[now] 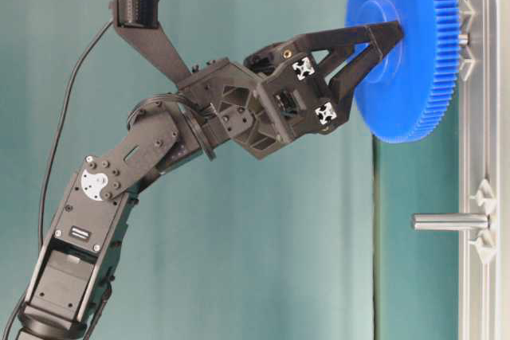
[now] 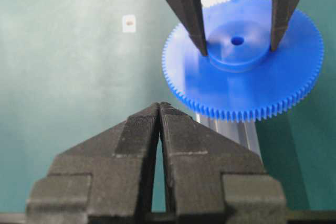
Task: Insert the large gear onto the shaft.
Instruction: 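Push the blue gear down onto the shaft with the left gripper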
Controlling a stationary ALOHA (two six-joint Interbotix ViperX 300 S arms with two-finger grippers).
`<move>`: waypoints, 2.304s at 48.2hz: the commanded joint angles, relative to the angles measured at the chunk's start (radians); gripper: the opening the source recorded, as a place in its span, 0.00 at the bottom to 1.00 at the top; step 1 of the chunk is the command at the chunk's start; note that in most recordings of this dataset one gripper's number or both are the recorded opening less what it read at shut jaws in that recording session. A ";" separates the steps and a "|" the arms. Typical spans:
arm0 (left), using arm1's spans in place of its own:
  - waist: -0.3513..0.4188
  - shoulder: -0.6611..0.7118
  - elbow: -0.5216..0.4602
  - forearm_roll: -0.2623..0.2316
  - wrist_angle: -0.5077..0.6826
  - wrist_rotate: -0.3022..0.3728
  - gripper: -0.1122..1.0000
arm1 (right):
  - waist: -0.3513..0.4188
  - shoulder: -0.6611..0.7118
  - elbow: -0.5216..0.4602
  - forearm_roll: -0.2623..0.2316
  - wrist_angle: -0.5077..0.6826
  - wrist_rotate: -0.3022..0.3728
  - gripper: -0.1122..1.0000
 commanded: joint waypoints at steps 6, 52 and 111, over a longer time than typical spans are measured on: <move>-0.014 -0.005 -0.017 0.003 0.002 0.002 0.82 | -0.003 0.006 -0.012 0.000 -0.009 0.009 0.20; -0.017 0.002 -0.089 0.003 0.002 0.011 0.84 | -0.003 0.006 -0.012 0.000 -0.008 0.009 0.20; 0.002 -0.081 -0.135 0.003 0.006 0.066 0.68 | -0.002 0.006 -0.011 0.000 -0.009 0.009 0.20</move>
